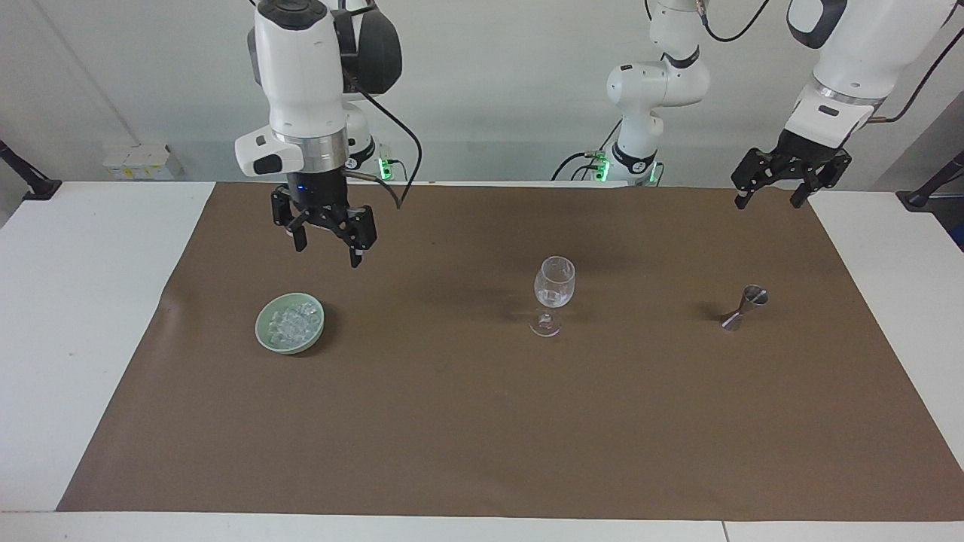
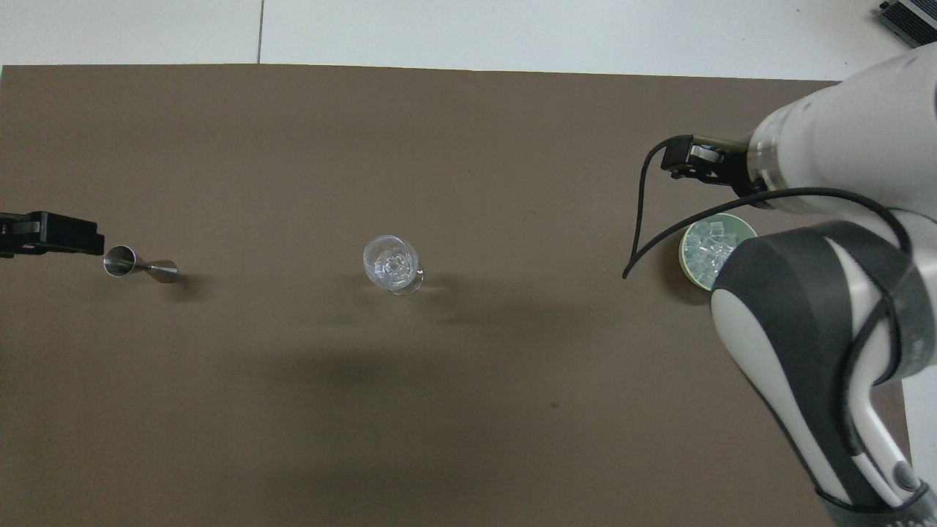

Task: Pour wine and add ice with both arms

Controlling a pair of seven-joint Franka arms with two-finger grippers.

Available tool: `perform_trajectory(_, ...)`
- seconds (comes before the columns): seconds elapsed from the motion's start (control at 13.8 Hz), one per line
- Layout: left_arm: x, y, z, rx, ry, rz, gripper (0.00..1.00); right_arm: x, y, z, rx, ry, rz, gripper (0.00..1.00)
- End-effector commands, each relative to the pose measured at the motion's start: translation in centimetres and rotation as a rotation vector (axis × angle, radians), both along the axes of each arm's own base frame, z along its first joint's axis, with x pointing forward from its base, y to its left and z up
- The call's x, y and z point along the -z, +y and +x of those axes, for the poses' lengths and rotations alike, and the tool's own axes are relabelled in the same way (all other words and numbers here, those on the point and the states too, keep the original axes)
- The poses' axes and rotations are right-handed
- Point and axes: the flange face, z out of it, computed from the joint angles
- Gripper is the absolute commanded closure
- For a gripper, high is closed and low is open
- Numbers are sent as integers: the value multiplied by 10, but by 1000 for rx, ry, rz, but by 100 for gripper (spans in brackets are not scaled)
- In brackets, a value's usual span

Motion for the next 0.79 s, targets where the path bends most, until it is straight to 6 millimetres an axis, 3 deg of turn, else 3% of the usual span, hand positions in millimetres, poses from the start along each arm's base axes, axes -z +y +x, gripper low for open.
perform_trajectory(0.0,-1,5,-5,-4,-2,8,0,-13,-40,-13,-46,45,16,0)
perform_trajectory(0.51,-2,6,-7,-6,-1,8,0,-22,-111,-28,-160,136,7,0)
perform_trajectory(0.72,-2,6,-7,-6,-1,8,0,-28,-126,-38,-169,165,9,0)
